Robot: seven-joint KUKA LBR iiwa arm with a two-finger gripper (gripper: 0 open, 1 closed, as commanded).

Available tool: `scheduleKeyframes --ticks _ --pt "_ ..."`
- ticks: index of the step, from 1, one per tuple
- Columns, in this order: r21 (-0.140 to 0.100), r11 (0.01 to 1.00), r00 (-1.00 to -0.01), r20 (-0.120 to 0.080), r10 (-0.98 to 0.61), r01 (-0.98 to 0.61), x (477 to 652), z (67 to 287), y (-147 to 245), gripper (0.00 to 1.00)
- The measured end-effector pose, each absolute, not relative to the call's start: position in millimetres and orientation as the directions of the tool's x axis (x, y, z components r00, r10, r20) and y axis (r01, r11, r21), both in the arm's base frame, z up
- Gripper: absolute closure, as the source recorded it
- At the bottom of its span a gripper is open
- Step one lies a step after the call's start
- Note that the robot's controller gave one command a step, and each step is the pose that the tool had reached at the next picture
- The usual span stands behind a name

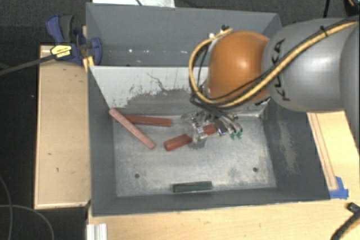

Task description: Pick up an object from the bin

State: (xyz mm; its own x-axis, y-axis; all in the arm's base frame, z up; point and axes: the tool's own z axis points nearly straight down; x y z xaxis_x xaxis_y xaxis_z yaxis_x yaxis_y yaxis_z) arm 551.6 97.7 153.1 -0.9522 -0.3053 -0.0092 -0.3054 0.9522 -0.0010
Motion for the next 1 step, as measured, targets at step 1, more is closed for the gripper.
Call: scheduleKeyframes --ticks 1 --pt "-0.001 0.953 -0.953 -0.007 -0.301 -0.301 553.1 186.4 98.0 1.00"
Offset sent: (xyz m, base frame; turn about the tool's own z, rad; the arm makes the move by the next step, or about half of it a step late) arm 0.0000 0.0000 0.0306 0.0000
